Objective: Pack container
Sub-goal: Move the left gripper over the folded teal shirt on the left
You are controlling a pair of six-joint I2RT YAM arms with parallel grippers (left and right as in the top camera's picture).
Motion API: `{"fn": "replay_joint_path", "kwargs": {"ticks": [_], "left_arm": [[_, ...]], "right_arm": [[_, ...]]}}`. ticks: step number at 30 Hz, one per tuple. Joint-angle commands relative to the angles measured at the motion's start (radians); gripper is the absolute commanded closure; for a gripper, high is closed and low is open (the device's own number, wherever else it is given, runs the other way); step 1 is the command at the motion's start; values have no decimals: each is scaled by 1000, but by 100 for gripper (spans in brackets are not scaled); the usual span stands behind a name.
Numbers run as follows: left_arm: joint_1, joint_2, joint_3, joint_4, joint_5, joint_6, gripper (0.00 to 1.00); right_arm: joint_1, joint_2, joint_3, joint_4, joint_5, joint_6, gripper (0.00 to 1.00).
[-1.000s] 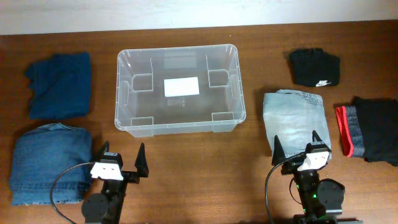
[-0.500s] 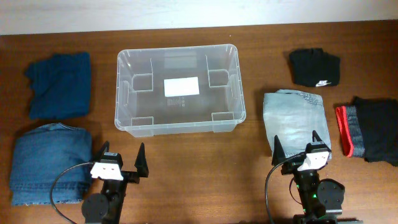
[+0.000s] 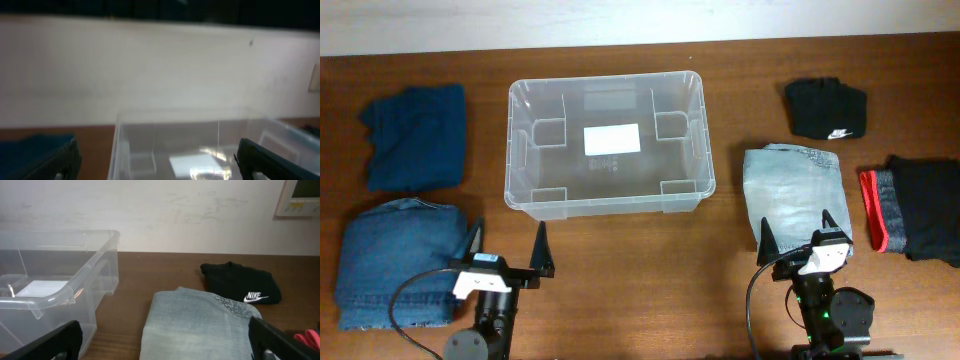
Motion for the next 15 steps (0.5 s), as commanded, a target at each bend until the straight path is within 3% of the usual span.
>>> {"fn": "replay_joint_path", "kwargs": {"ticks": [1, 6, 9, 15], "left_arm": [[-5, -1, 40, 28, 51, 23, 0], [-2, 31, 198, -138, 143, 42, 1], [-2, 113, 385, -378, 128, 143, 1], [-2, 414, 868, -1006, -225, 208, 1]], "right_arm": [[-8, -8, -7, -1, -16, -3, 1], [-8, -8, -7, -1, -16, -3, 1], [-8, -8, -7, -1, -16, -3, 2], [-8, -8, -7, -1, -16, -3, 1]]}}
